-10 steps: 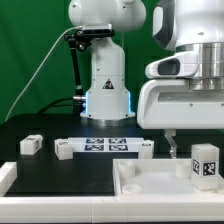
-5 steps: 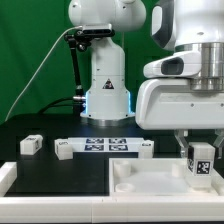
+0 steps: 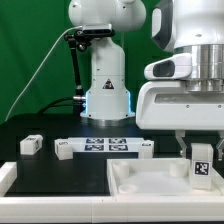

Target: Assemble one leg

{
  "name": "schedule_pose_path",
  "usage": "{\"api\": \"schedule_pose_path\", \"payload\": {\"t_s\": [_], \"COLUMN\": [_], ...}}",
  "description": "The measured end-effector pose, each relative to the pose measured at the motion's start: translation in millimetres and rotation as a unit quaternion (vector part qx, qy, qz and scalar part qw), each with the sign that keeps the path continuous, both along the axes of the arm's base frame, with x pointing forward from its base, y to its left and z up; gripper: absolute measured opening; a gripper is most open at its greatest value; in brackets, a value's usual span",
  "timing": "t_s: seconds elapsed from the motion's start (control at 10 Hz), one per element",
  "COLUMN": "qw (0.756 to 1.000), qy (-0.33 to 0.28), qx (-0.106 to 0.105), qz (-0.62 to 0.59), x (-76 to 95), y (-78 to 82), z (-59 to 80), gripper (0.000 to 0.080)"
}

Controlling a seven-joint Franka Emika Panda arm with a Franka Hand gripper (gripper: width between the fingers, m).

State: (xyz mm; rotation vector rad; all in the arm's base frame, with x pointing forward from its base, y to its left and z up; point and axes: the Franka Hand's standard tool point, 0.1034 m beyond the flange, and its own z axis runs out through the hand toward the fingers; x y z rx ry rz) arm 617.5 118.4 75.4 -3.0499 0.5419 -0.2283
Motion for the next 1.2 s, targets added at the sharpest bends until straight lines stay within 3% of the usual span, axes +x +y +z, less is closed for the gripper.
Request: {"api": "schedule_pose_path", "payload": {"t_s": [0.2, 0.4, 0.6, 1.1, 1.2], "qw": [0.991, 0.964, 0.908, 0.826, 0.831], "qy": [-0.003, -0.003, 0.005, 0.016, 0.016], "qx": [0.022, 0.038, 0.063, 0.098, 0.097], "qz": [-0.133, -0.262, -0.414, -0.555, -0.547], "x": [-0.5, -1.6, -3.1, -3.6, -3.6], "y": [0.2, 0.7, 1.2, -0.4, -0.2], "z": [-0.4, -0.7, -0.9, -1.4, -1.4], "gripper": [0.0291, 0.0291, 0.0291, 0.0291, 0.0291]}}
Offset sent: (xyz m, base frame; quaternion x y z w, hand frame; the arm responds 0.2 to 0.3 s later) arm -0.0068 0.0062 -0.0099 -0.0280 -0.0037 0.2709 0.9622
